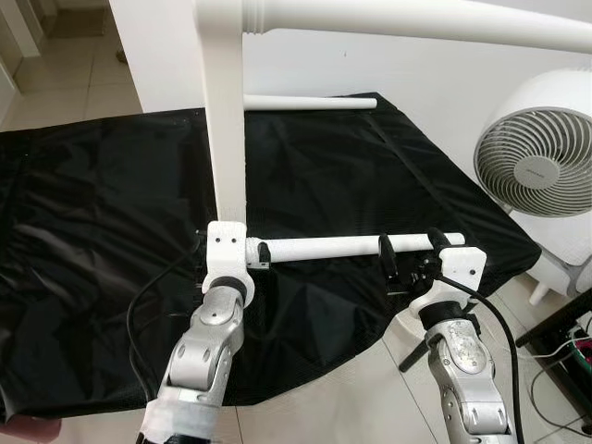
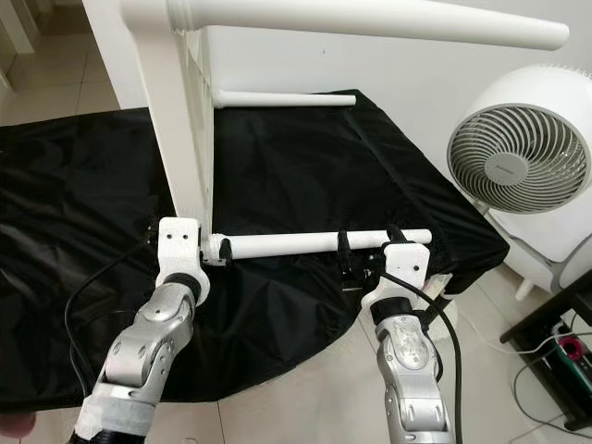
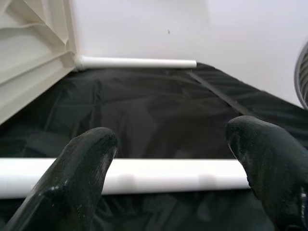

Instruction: Building children table

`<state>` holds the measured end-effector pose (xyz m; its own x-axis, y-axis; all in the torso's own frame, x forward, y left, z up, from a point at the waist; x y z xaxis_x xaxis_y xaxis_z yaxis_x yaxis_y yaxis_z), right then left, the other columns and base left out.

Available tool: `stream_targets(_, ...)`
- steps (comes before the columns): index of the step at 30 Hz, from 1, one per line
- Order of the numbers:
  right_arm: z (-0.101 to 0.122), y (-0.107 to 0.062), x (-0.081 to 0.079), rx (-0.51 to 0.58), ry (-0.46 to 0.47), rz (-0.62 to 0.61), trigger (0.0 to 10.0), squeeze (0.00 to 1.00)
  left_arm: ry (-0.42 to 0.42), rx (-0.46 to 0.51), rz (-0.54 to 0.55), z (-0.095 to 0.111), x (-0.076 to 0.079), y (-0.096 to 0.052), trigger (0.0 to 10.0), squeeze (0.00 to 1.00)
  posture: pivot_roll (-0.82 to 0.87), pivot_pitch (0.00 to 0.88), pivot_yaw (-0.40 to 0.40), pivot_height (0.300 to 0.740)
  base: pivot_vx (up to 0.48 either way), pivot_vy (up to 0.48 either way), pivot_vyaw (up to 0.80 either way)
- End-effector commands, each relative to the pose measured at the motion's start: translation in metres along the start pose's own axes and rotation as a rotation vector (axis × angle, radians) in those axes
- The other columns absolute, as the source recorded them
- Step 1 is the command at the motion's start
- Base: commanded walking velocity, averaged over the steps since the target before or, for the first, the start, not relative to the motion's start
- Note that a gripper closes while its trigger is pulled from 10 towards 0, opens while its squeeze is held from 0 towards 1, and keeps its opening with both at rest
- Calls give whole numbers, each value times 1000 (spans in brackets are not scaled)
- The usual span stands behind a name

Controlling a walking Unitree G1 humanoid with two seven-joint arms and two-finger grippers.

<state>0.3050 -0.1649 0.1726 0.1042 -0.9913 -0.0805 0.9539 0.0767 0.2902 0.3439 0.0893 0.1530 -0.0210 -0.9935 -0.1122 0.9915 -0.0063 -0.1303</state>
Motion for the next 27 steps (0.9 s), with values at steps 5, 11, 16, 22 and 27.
stream_targets(5, 4, 2, -1, 8, 13, -17, 10000, 0, -27, -42, 59, 5, 8, 5, 10000, 0, -9, 173, 17, 740, 0, 0, 0)
stream_targets(11, 6, 3, -2, 13, 19, -23, 10000, 0, -8, -15, 99, 18, 7, 9, 10000, 0, -13, 176, 15, 740, 0, 0, 0)
stream_targets(16, 7, 4, -3, 14, 24, -25, 10000, 0, -4, 0, 145, 28, 6, 13, 10000, 0, -19, 173, 13, 740, 0, 0, 0)
stream_targets(22, 11, 7, -5, 25, 30, -26, 10000, 0, -23, 26, 218, 42, 3, 19, 10000, 0, -25, 171, 10, 740, 0, 0, 0)
stream_targets(27, 12, 8, -5, 29, 31, -29, 10000, 0, -28, 24, 246, 44, 1, 20, 10000, 0, -35, 174, 9, 740, 0, 0, 0)
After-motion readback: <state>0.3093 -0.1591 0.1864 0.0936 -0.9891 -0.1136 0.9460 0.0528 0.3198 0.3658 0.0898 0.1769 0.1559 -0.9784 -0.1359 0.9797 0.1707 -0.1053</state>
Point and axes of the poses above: a point about 5 cm out from each wrist's last joint towards the gripper, its own y axis pointing out of the wrist towards the gripper, its own z axis along the axis of the wrist's last joint, x = y × z, the point moved 4 cm from there along y, pointing out of the wrist towards the gripper, and after that the axes turned 10 degrees about y, right-handed, at the moved point
